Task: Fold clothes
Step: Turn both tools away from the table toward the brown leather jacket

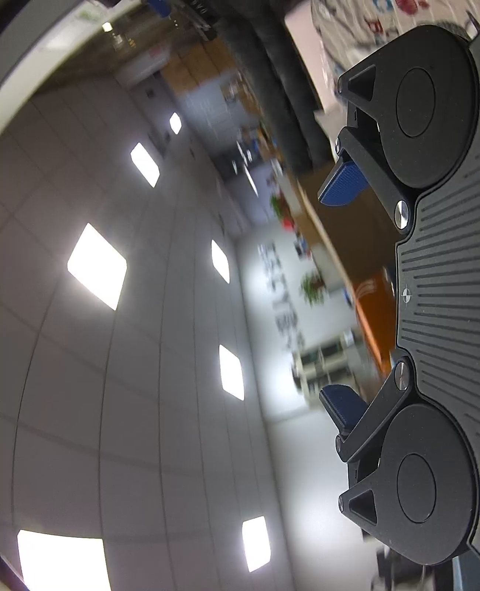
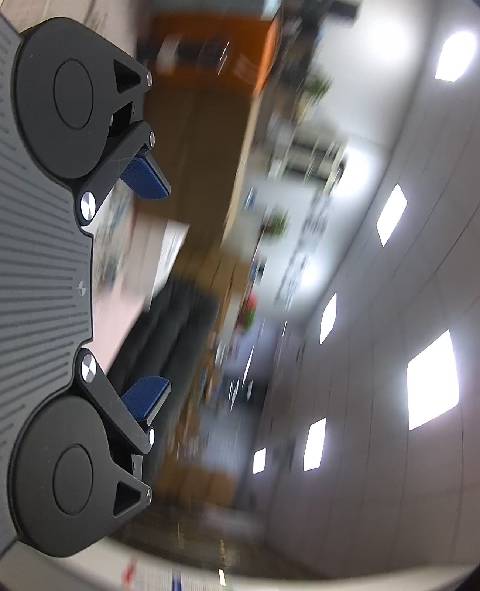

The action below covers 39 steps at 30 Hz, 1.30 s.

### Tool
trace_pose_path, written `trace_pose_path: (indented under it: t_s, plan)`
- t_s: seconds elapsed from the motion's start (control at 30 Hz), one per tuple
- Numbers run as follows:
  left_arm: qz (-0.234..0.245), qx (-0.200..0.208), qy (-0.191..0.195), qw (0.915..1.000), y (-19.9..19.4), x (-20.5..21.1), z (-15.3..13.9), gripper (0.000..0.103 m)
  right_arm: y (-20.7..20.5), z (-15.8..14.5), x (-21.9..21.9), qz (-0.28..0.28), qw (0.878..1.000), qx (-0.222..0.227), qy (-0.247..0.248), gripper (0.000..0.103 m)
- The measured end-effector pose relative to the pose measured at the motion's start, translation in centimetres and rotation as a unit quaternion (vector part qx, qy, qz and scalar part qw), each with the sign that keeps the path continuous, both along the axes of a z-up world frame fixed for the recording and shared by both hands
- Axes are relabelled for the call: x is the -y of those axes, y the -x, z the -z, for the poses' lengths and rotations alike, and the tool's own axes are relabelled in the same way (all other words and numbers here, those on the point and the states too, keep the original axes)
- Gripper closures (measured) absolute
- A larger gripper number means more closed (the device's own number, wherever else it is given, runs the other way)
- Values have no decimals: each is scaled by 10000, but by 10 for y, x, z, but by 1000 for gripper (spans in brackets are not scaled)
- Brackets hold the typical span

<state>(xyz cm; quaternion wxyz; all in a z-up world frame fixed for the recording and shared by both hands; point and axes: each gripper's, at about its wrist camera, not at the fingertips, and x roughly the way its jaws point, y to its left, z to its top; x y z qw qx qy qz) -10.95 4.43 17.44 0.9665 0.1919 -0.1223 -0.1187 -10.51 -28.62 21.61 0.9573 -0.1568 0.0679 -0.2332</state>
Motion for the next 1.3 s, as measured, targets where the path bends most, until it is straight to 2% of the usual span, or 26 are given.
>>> trace_pose_path:
  t_s: [0.07,0.17,0.23,0.3,0.37,0.43,0.5,0.53,0.6,0.67,0.73,0.77,0.83,0.9,0.93,0.97,1.0,1.03,1.07,1.13,1.23,1.3]
  plan:
    - [373,-147,-8,9992,-26,17,14,0,6,9,35,924,9950,-73,358,0]
    - [814,-432,-132,9957,-56,35,34,0,20,34,77,1895,9789,-401,650,0]
    - [1005,-558,-331,9928,-72,44,45,0,32,43,97,2214,9722,-691,323,0]
    - [1007,-601,-542,9916,-86,47,53,0,49,42,109,2212,9703,-820,-544,0]
    - [996,-683,-607,9908,-96,42,59,0,63,35,115,1999,9673,-772,-1359,0]
    - [917,-725,-590,9914,-99,28,62,0,74,25,117,1747,9588,-632,-2148,0]
    - [693,-667,-668,9931,-94,13,57,0,73,-3,97,1340,9374,-418,-3188,0]
    - [490,-594,-685,9947,-88,3,54,0,70,-20,84,1124,9334,-281,-3398,0]
    - [79,-444,-714,9964,-75,-18,46,0,65,-48,66,716,9318,8,-3558,0]
    - [-516,-212,-723,9958,-71,-51,27,0,53,-72,39,507,9512,220,-3035,0]
    - [-1199,32,-721,9902,-67,-89,7,0,38,-91,14,186,9616,391,-2711,0]
    - [-1491,61,-661,9866,-62,-108,0,0,31,-97,6,-87,9604,448,-2749,0]
    - [-2059,125,-596,9767,-53,-145,-14,0,17,-103,-9,-618,9518,491,-2964,0]
    - [-2491,239,-1045,9625,-43,-167,-21,0,-2,-110,-19,-687,9435,607,-3184,0]
    - [-2754,309,-1256,9526,-39,-179,-24,0,-14,-114,-22,-710,9344,654,-3428,0]
    - [-3202,422,-1378,9363,-35,-192,-27,0,-27,-118,-23,-795,9209,678,-3755,0]
    - [-3508,470,-1305,9261,-27,-204,-31,0,-42,-123,-26,-990,9066,714,-4040,0]
    - [-3580,400,-1104,9263,-14,-215,-34,0,-55,-128,-32,-1250,8975,746,-4164,0]
    - [-3542,223,-832,9312,2,-224,-37,0,-67,-133,-38,-1522,8905,770,-4219,0]
    - [-3464,-105,-519,9366,34,-231,-37,0,-88,-136,-62,-2099,8847,572,-4123,0]
    - [-3691,-227,-267,9287,71,-226,-35,0,-106,-129,-113,-2971,8742,157,-3838,0]
    - [-3652,-369,-153,9301,91,-222,-31,0,-114,-116,-151,-3519,8634,-142,-3611,0]
